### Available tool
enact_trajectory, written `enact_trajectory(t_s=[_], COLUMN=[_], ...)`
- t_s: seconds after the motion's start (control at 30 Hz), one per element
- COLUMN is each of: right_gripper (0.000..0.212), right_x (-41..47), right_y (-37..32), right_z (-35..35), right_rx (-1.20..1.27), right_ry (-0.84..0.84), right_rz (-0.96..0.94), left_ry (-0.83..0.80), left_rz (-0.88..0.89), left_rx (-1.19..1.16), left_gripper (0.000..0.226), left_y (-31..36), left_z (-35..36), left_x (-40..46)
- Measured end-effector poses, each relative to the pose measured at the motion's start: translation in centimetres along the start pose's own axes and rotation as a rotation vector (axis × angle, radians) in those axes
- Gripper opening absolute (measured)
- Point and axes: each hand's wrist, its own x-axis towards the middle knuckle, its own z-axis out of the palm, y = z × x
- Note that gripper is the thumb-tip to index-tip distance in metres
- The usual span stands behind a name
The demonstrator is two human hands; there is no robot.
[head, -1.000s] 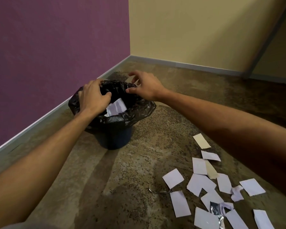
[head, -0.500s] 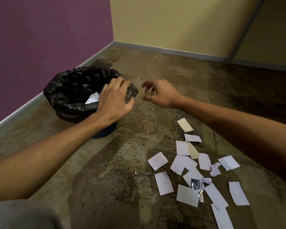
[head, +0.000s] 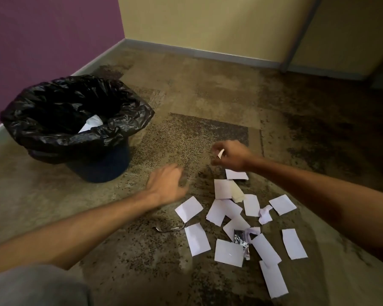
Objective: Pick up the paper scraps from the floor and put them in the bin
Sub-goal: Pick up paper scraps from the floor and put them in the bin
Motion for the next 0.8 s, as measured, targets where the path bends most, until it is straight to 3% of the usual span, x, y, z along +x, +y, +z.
enact_trajectory(t_s=[0.07,0.13,0.37,0.57,0.8], right_gripper=[0.028,0.036,0.056,0.068,0.078], right_x=[-0.2,-0.6,-1.4,-1.2,-1.1], right_y=[1.7,2.7,4.5,4.7,5.1], right_z=[1.3,2.4,6.0,8.1,9.6], right_rx=[0.001,0.039,-0.096,-0.292,-0.367], right_ry=[-0.025,-0.062,-0.166,-0.227,-0.307], right_rz=[0.031,0.074,0.139,0.125,0.154], left_ry=[-0.044,-0.104,-0.298,-0.272,-0.253], left_rz=[0.005,-0.005,-0.039,0.003,0.017], left_rx=[-0.026,-0.028,0.083,0.159,0.071], left_gripper=[0.029,0.028,0.055,0.076,0.075], left_y=[-0.1,-0.1,-0.2,0.4,0.7], left_z=[1.4,2.2,4.6,6.5,7.0], left_x=[-0.5,-0.8,-0.8,-1.0,-1.1])
